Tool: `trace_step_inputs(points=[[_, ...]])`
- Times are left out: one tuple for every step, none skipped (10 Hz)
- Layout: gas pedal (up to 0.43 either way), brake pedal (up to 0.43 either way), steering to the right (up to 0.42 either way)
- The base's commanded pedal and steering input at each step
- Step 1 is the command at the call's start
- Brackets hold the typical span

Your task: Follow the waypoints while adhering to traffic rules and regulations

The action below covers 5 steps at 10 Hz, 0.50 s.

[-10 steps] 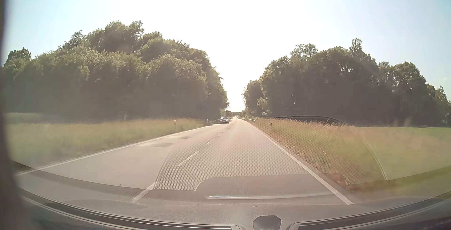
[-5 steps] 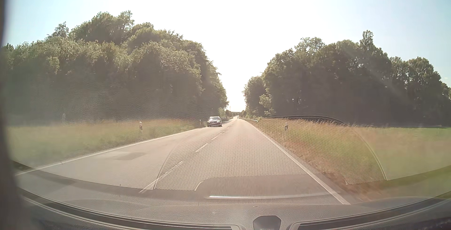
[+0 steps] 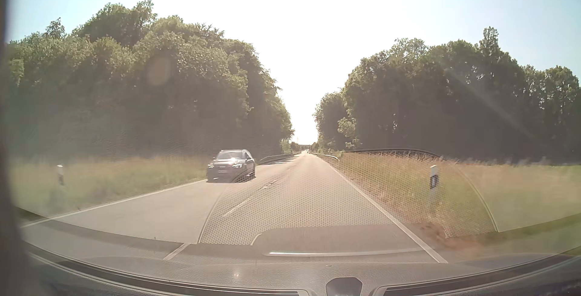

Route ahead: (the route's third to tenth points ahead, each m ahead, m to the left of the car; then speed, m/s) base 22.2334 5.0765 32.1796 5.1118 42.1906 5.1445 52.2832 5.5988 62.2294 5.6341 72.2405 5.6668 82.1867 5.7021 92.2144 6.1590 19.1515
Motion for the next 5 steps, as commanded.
trace_step_inputs(points=[[0.339, 0.006, 0.001], [0.339, 0.006, 0.001], [0.339, 0.006, 0.0], [0.339, 0.006, 0.0], [0.331, 0.006, 0.0]])
